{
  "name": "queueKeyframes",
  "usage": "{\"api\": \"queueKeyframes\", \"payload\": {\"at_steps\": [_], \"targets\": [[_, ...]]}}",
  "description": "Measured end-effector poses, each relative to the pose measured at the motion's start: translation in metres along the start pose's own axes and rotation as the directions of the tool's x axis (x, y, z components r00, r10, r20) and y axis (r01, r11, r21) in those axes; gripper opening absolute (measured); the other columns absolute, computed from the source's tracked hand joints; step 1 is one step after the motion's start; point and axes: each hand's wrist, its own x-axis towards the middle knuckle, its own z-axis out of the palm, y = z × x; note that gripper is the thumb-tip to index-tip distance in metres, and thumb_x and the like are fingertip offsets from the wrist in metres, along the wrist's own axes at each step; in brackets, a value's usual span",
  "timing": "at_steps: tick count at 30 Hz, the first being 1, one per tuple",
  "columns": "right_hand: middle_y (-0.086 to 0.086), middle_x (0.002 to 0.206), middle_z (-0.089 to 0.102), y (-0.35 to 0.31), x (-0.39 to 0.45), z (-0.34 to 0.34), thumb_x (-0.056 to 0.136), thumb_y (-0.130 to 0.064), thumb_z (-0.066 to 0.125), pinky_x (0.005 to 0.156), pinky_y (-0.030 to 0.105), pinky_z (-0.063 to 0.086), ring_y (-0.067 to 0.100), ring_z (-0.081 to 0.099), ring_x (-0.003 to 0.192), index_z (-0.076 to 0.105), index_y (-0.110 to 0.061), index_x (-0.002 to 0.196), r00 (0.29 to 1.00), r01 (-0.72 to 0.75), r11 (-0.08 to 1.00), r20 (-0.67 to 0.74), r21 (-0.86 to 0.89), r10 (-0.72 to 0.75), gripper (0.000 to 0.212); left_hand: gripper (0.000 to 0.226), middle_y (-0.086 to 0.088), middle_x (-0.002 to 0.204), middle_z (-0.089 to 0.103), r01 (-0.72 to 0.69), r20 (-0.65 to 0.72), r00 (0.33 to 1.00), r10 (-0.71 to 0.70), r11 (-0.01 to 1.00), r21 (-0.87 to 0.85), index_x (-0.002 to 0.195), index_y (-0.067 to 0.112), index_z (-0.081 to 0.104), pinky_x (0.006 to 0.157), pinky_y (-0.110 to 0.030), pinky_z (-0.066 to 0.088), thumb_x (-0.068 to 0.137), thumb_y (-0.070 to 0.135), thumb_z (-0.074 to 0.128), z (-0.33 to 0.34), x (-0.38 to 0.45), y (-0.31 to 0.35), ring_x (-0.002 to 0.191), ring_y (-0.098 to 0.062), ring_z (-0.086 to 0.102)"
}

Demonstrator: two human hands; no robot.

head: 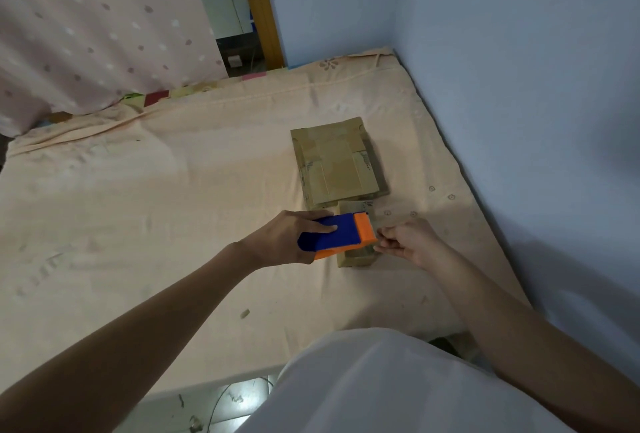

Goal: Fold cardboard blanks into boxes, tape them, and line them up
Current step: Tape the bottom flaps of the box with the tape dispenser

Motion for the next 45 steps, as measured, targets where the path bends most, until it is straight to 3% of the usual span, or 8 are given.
{"api": "queueKeyframes", "payload": {"at_steps": [8,14,17,21,32,36,39,45], "targets": [[0.021,0.084,0.068,0.004,0.006,0.001,0.092,0.006,0.065,0.069,0.04,0.061,0.022,0.062,0.065,0.066,0.011,0.095,1.0,0.004,0.999,0.031,-0.035,-0.003,0.006,0.057,0.003,0.145,0.053,0.012,-0.015,1.0,-0.014,0.993,-0.115,0.133,0.02,0.063,0.085,0.003,0.039,0.08,0.022,0.083,-0.002,-0.003,-0.004,0.119,-0.005,0.053],[0.019,0.08,0.071,0.01,0.011,-0.001,0.092,0.003,0.066,0.084,0.046,0.061,0.024,0.065,0.069,0.069,0.009,0.098,0.999,0.021,0.996,0.038,-0.083,-0.018,0.009,0.052,0.004,0.142,0.056,0.034,-0.039,0.998,-0.042,0.983,-0.182,0.129,0.023,0.067,0.094,-0.018,0.052,0.08,0.026,0.083,0.003,-0.001,-0.008,0.124,-0.01,0.056],[0.017,0.076,0.07,0.014,0.011,-0.001,0.092,0.001,0.067,0.085,0.047,0.061,0.025,0.066,0.071,0.07,0.009,0.097,0.999,0.026,0.995,0.031,-0.092,-0.023,0.01,0.05,0.004,0.141,0.058,0.026,-0.044,0.998,-0.035,0.982,-0.184,0.127,0.022,0.068,0.093,-0.017,0.052,0.079,0.025,0.083,0.006,-0.002,-0.011,0.122,-0.009,0.057],[0.021,0.084,0.071,0.016,0.012,0.003,0.09,0.003,0.068,0.084,0.047,0.061,0.025,0.066,0.069,0.07,0.009,0.096,1.0,0.02,0.995,-0.011,-0.093,-0.021,0.008,0.05,0.005,0.138,0.06,0.043,-0.053,0.997,-0.058,0.968,-0.248,0.123,0.023,0.071,0.09,-0.01,0.049,0.076,0.022,0.086,0.009,-0.004,-0.016,0.12,-0.005,0.059],[0.023,0.089,0.074,0.021,0.011,-0.002,0.09,0.003,0.069,0.081,0.045,0.062,0.028,0.067,0.073,0.07,0.005,0.085,0.993,0.015,0.991,-0.116,-0.133,-0.031,0.006,0.05,0.008,0.135,0.062,0.083,-0.004,0.996,-0.087,0.969,-0.233,0.12,0.025,0.072,0.091,-0.017,0.054,0.073,0.022,0.088,0.001,-0.007,-0.027,0.115,-0.003,0.061],[0.018,0.081,0.074,0.019,0.01,0.0,0.088,-0.001,0.072,0.059,0.034,0.062,0.025,0.066,0.057,0.069,0.007,0.094,0.984,0.016,0.984,-0.174,-0.177,-0.047,0.01,0.047,0.008,0.133,0.063,0.099,0.009,0.995,-0.099,0.967,-0.233,0.119,0.023,0.073,0.09,-0.019,0.054,0.074,0.021,0.087,0.0,0.001,-0.023,0.113,-0.006,0.063],[0.015,0.082,0.074,0.019,0.007,0.0,0.085,-0.003,0.075,0.057,0.034,0.062,0.025,0.066,0.056,0.069,0.002,0.091,0.979,0.006,0.976,-0.197,-0.219,-0.051,0.009,0.045,0.008,0.133,0.063,0.114,0.042,0.993,-0.108,0.975,-0.193,0.119,0.022,0.072,0.091,-0.02,0.054,0.076,0.022,0.085,0.0,0.007,-0.021,0.109,-0.008,0.064],[0.013,0.08,0.074,0.022,0.009,-0.004,0.082,-0.006,0.076,0.053,0.033,0.06,0.025,0.067,0.056,0.068,-0.005,0.086,0.973,-0.031,0.961,-0.228,-0.276,-0.034,0.01,0.044,0.005,0.134,0.062,0.091,0.075,0.994,-0.081,0.986,-0.139,0.121,0.02,0.071,0.082,-0.003,0.047,0.079,0.02,0.083,0.002,0.015,-0.014,0.104,-0.007,0.063]]}}
